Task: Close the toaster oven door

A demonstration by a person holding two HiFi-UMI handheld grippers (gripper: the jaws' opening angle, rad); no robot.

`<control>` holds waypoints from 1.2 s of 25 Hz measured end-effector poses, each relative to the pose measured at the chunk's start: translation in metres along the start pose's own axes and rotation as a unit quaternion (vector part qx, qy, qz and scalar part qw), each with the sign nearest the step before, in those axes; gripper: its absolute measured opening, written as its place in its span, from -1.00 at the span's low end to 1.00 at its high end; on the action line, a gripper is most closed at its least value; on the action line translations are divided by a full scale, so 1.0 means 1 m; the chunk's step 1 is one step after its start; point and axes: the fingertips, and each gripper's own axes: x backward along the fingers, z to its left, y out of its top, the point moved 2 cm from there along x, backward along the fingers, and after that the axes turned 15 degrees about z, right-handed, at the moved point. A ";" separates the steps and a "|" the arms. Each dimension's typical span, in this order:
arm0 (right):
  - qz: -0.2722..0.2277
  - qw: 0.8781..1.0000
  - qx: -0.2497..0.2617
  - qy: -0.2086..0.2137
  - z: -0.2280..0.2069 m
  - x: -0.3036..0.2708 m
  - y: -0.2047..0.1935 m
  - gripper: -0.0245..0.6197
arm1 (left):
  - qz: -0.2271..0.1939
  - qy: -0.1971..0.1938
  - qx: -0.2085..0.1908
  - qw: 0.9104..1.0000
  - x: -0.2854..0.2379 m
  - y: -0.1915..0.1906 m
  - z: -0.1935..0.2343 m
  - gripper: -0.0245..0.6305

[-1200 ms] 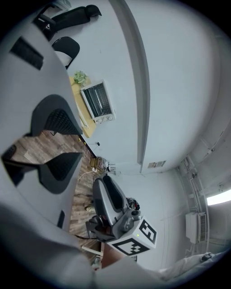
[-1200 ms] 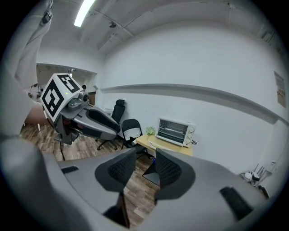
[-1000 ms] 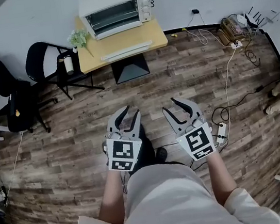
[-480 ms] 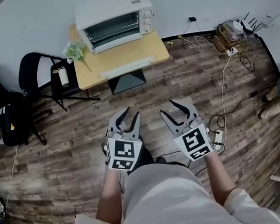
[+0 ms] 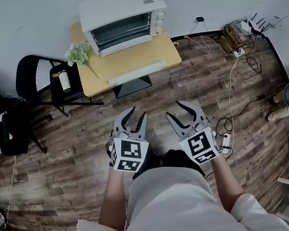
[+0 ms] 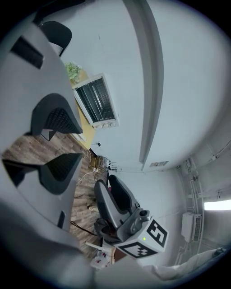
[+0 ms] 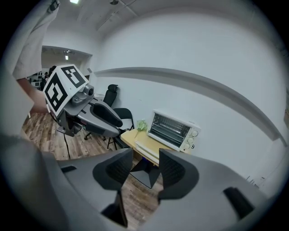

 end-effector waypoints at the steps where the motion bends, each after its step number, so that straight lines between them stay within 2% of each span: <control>1: 0.003 1.000 -0.001 0.000 -0.001 -0.004 0.000 -0.37 | 0.001 -0.002 -0.001 1.000 -0.002 -0.002 0.002 -0.55; 9: 0.018 1.000 -0.013 0.003 -0.015 -0.037 0.002 -0.37 | 0.017 -0.005 0.003 1.000 -0.023 -0.014 0.017 -0.54; 22: 0.043 0.999 0.023 0.015 -0.057 -0.121 -0.011 -0.37 | 0.046 0.029 0.015 0.998 -0.080 0.012 0.037 -0.50; 26: 0.050 0.997 0.055 0.011 -0.069 -0.147 -0.016 -0.37 | 0.057 0.042 0.030 0.997 -0.095 0.015 0.042 -0.50; 30: 0.048 0.991 0.121 -0.039 -0.090 -0.173 -0.019 -0.37 | 0.068 0.058 0.049 0.995 -0.109 0.019 0.048 -0.50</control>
